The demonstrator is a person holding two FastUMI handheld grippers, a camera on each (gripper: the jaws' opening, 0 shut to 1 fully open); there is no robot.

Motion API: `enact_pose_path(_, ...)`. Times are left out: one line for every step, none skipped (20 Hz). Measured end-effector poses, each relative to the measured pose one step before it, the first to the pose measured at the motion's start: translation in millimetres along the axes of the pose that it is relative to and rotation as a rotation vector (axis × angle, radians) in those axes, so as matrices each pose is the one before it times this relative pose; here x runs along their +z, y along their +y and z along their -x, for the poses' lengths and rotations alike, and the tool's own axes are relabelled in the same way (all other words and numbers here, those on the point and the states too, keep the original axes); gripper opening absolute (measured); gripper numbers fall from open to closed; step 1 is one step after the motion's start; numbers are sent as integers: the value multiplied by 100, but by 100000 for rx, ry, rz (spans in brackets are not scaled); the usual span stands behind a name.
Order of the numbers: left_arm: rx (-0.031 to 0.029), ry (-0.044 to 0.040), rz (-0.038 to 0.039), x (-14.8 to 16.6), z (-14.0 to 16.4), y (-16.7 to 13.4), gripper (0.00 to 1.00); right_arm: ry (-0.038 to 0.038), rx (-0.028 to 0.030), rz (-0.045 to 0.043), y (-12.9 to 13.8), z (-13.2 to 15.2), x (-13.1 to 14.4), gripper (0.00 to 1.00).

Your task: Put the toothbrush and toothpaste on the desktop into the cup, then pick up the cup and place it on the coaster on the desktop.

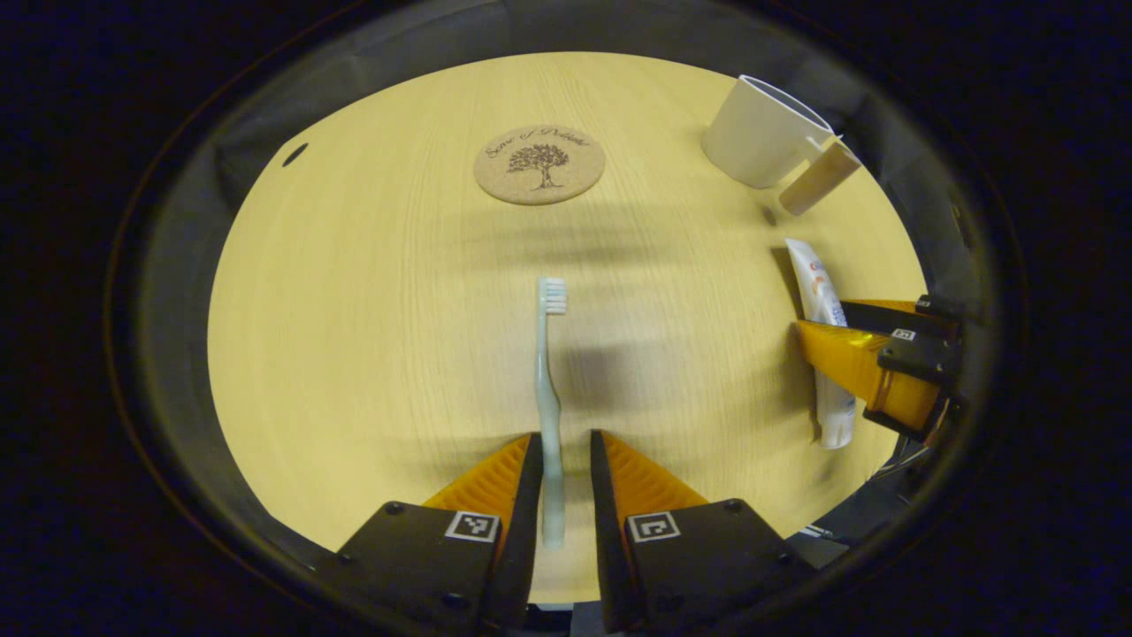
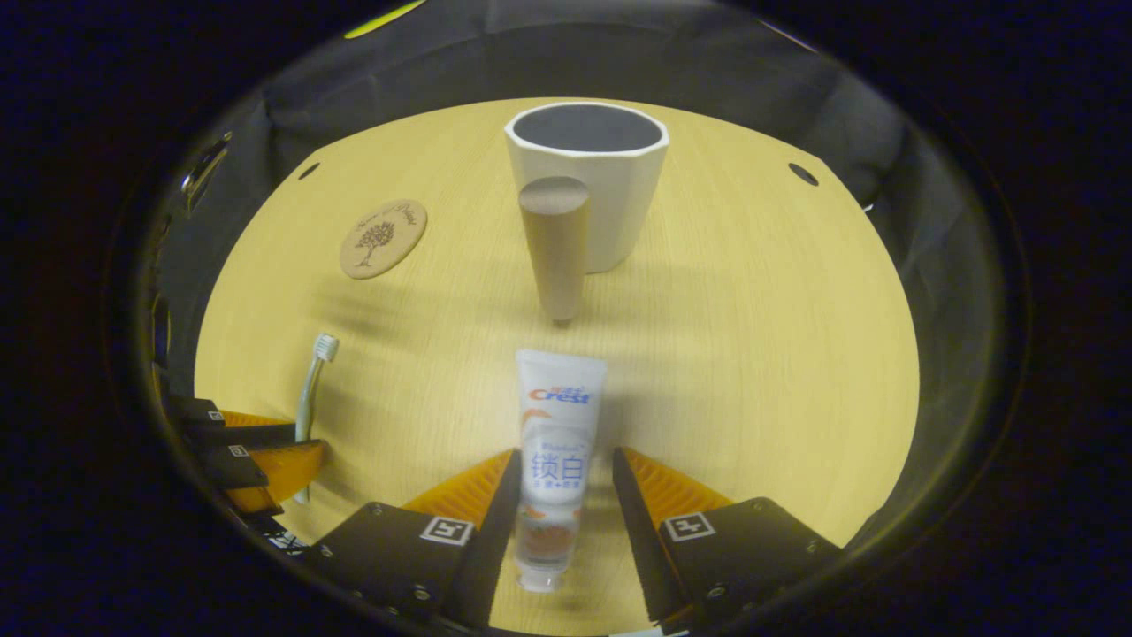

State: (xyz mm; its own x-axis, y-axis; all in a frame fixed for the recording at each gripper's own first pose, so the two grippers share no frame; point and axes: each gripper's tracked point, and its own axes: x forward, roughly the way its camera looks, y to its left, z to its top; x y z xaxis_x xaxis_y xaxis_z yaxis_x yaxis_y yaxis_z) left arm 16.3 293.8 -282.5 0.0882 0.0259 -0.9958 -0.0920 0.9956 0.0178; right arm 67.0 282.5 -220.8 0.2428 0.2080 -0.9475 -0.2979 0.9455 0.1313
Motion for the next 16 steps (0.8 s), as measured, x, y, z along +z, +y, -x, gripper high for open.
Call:
enact_pose_path(-418, -237, 1025, 25, 66, 42, 35, 647, -39, -493, -1, 551, -152, 53)
enact_pose_path(-37, -614, -253, -28, 21, 37, 22, 1632, 155, 131, -99, -130, -218, 51)
enact_pose_path(-450, -294, -763, -12, 52, -21, 18, 518, 93, 381, -126, 413, -121, 46)
enact_pose_path(63, -540, -1914, -2, 54, 35, 17, -487, 351, -167, 45, -449, -106, 40)
enact_pose_path(122, -513, -850, -189, -53, -59, 17, -460, -32, -6, -86, -10, 140, 39)
enact_pose_path(-126, -737, -1554, 84, 36, -73, 11, -651, 148, -831, 54, 10, -114, 34)
enact_pose_path(49, -338, -973, -29, -80, 19, 9, -939, 351, 169, 15, 88, 56, 33)
enact_pose_path(-91, -738, -380, -52, 11, 31, 11, -494, 415, 304, -12, -68, -60, 34)
enact_pose_path(17, -710, 418, 0, 73, -14, 11, -948, 281, -62, -49, 33, 119, 34)
enact_pose_path(78, -898, 759, 49, 72, 42, 11, -391, 469, 47, 48, 23, -29, 34)
enact_pose_path(-68, -1144, 395, 1, -44, 29, 11, -944, 673, 63, 24, 66, 77, 33)
enact_pose_path(200, -1273, 368, -18, 87, 25, 11, -1309, 596, -19, 27, 61, 85, 34)
enact_pose_path(-240, -1691, 615, 59, 21, 3, 11, -1913, 936, -70, 30, 180, 165, 34)
enact_pose_path(-204, -1580, 320, 80, 166, 18, 11, -2291, 54, -1636, -110, 28, 251, 24)
enact_pose_path(-115, -1112, 54, -61, 197, -14, 11, -1135, 1325, -1034, 52, 134, 22, 23)
enact_pose_path(-804, -958, -331, 26, 147, -117, 11, -460, 1111, -976, -63, -22, -30, 23)
